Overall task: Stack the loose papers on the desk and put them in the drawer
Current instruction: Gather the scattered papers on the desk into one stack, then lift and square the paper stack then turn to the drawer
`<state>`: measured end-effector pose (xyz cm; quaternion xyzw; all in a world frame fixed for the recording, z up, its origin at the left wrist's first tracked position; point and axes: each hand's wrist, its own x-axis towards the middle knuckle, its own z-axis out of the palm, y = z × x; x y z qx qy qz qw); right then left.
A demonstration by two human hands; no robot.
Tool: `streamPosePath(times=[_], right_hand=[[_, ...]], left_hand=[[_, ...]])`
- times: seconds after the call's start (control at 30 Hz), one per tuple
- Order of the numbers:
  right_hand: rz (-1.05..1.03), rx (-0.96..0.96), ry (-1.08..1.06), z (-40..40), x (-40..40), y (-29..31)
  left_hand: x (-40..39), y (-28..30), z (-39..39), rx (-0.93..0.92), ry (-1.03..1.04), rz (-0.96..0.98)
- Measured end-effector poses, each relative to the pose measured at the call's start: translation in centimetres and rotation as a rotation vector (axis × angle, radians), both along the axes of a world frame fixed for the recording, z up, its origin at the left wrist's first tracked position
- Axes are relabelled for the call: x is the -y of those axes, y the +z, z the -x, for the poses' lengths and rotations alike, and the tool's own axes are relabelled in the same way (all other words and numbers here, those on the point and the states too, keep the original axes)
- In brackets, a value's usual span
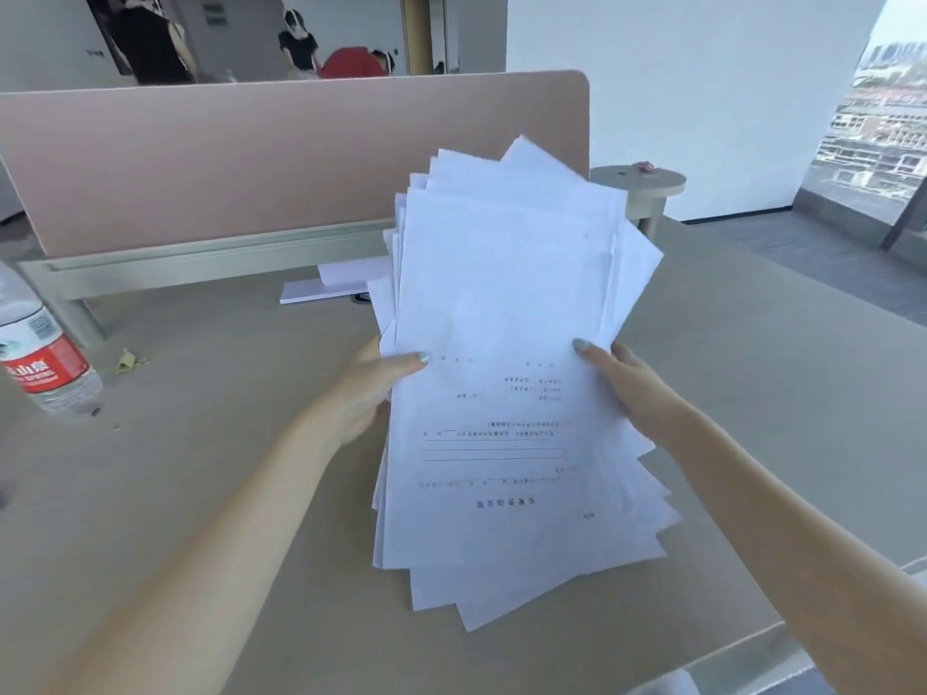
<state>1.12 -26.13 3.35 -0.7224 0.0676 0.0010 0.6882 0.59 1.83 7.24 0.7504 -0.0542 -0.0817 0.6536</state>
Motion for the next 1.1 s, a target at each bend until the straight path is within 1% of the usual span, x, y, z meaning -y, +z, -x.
streamPosePath(times=[0.03, 0.1, 0.2, 0.27, 0.33, 0.4, 0.47, 0.57, 0.6, 0.7, 0.83, 0.93, 1.0, 1.1], right_hand=[[-0.027, 0.020, 0.020, 0.2, 0.1, 1.1], [-0.025, 0.111, -0.005, 0.2, -0.2, 3.7], [-0.018, 0.315, -0.102, 0.1, -1.2, 8.9], [0.003, 0.428, -0.119, 0.3, -1.9, 12.2], [0.025, 0.524, -0.086, 0.5, -2.4, 14.6], [0.053, 0.582, -0.034, 0.8, -2.9, 15.5], [0.103, 0.562, 0.001, 0.7, -3.3, 15.1], [0.217, 0.480, 0.024, 0.3, -4.3, 12.7], [0.211, 0.468, 0.008, 0.2, -4.6, 12.1], [0.115, 0.495, -0.053, 0.3, -5.4, 11.9], [-0.010, 0.570, -0.091, 0.1, -5.7, 14.4], [-0.075, 0.554, -0.015, -0.4, -4.7, 15.1], [-0.048, 0.469, 0.053, -0.3, -3.8, 12.8], [0.065, 0.296, 0.101, 0.6, -3.4, 7.1]], left_hand=[[0.1, 0.8, 0.3, 0.053, -0.011, 0.017], [0.3, 2.8, 0.6, 0.167, 0.021, -0.015], [0.4, 7.1, 0.1, 0.355, 0.182, -0.166], [0.3, 10.0, -0.3, 0.430, 0.246, -0.207], [0.1, 12.1, -0.6, 0.508, 0.245, -0.163], [-0.1, 12.9, -0.9, 0.552, 0.255, -0.080], [0.1, 12.3, -0.7, 0.545, 0.260, -0.046], [0.9, 9.4, -0.8, 0.468, 0.291, -0.086], [1.1, 8.6, -0.8, 0.443, 0.295, -0.070], [1.2, 7.5, -1.0, 0.402, 0.322, 0.002], [0.9, 9.4, -1.2, 0.410, 0.343, 0.161], [0.7, 10.1, -1.1, 0.436, 0.391, 0.241], [0.5, 8.6, -1.0, 0.374, 0.410, 0.247], [1.0, 4.8, -0.6, 0.204, 0.363, 0.198]])
